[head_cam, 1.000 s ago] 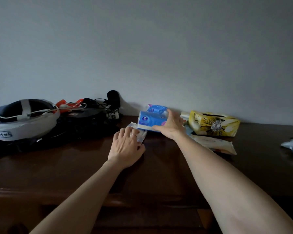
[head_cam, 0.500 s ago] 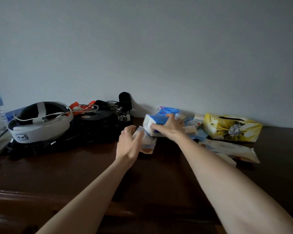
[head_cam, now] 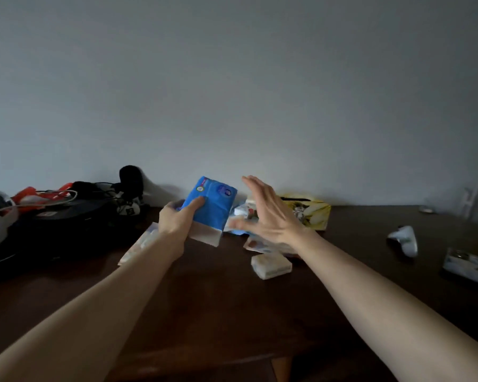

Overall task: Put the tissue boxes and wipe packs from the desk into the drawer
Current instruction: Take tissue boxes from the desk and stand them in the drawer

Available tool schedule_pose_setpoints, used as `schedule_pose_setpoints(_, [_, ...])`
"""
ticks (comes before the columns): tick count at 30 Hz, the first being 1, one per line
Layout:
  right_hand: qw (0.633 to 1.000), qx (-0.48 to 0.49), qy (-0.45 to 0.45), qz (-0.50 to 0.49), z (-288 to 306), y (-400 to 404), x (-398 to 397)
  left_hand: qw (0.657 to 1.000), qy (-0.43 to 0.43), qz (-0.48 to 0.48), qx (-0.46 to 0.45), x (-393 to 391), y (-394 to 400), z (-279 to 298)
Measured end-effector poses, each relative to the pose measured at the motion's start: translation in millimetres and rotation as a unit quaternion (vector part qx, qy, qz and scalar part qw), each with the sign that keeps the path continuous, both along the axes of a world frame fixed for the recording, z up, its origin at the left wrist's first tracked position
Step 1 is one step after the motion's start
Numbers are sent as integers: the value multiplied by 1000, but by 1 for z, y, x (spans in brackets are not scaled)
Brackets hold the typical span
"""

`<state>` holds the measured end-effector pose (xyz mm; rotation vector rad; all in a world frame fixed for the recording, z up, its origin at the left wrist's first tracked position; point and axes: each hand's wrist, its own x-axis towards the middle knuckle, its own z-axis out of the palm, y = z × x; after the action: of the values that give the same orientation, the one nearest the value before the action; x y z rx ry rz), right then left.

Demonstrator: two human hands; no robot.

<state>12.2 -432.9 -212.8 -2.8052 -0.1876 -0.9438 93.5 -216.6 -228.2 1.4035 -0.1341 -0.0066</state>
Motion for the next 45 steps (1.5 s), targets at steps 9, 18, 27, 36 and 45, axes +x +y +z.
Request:
schedule_pose_setpoints(9, [927, 152, 172, -296, -1, -65, 51, 981, -107, 59, 150, 3, -30, -68])
schedule_pose_setpoints(18, [933, 62, 164, -314, -22, -55, 63, 986, -98, 59, 125, 4, -28, -68])
schedule_pose_setpoints(27, [969, 0, -66, -237, 8, -27, -44, 995, -36, 23, 93, -15, -20, -55])
schedule_pose_setpoints(36, [988, 94, -122, -29, -1, 79, -136, 957, 146, -43, -248, -99, 49, -36])
schedule_pose_setpoints(45, [954, 191, -191, 126, -82, 178, -216, 932, 147, -277, -181, -218, 196, -67])
